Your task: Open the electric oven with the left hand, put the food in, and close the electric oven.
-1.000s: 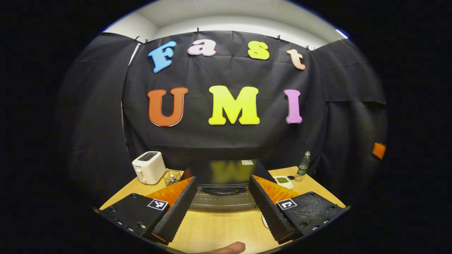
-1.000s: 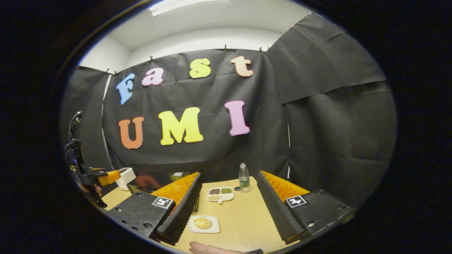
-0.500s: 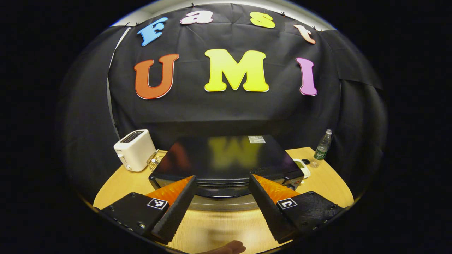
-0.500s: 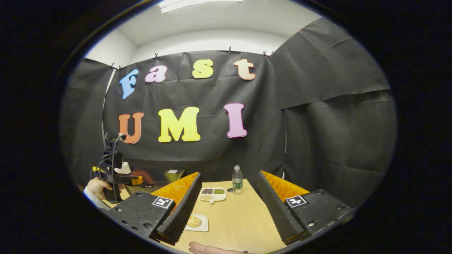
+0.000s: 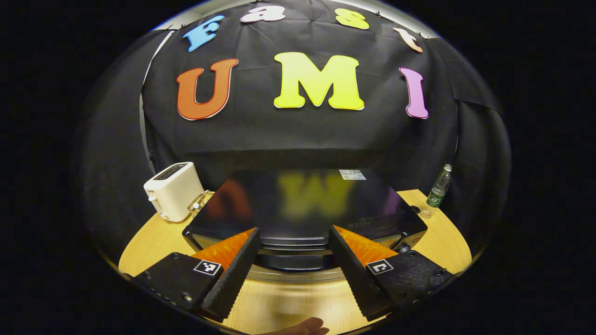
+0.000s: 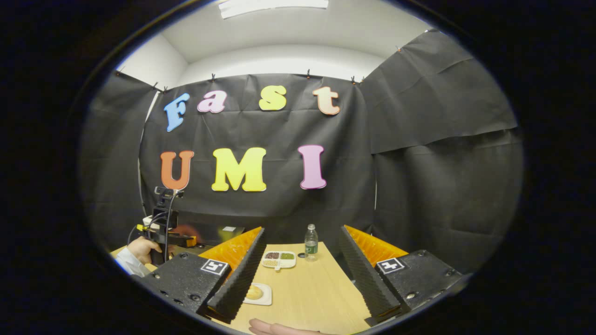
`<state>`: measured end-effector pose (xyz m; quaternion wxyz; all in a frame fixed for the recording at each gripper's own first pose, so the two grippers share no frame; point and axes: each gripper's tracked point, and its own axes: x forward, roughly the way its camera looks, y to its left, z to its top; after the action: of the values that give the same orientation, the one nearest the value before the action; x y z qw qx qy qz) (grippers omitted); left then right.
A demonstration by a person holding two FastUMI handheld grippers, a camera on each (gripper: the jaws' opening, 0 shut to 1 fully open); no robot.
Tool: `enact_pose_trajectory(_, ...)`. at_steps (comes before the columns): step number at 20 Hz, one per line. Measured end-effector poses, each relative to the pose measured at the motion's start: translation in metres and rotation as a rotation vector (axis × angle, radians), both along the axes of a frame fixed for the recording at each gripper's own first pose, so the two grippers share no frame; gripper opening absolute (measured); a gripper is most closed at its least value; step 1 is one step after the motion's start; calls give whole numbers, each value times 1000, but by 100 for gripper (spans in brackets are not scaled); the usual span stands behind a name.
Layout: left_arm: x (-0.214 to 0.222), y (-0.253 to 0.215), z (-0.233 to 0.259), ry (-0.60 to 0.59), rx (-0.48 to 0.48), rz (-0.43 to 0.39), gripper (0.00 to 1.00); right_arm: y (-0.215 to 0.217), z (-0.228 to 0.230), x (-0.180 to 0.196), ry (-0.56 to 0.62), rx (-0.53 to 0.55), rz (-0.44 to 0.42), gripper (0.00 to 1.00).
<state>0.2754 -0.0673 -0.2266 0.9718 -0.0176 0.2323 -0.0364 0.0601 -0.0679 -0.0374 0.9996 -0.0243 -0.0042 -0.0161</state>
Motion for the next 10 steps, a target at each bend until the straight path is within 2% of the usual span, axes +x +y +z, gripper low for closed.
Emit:
enact_pose_trajectory(1,-2,0,-1,-1,6,-7,98,0,2,-2,-4,-1,-2,100)
enact_pose_trajectory(2,-5,-2,-1,0,10,-8,98,0,2,-4,-8,-2,-2,94)
enact_pose_trajectory(3,-5,-5,-1,-11,9,-18,98,0,3,-5,-8,-3,-3,100)
enact_pose_trajectory(4,-7,-6,-3,-5,14,-25,98,-1,0,-7,-5,-2,-3,94)
enact_pose_trajectory(7,-16,-5,-3,1,12,-22,97,-3,-4,-9,10,4,-4,94)
enact_pose_trajectory(8,-19,-5,-4,5,8,-20,97,-4,-5,-11,12,5,-7,100)
enact_pose_trajectory(9,-23,-5,-4,2,4,-17,98,-5,-4,-12,11,5,-13,100)
enact_pose_trajectory(10,-27,-5,-5,0,-2,-12,97,-7,-4,-14,11,3,-19,94)
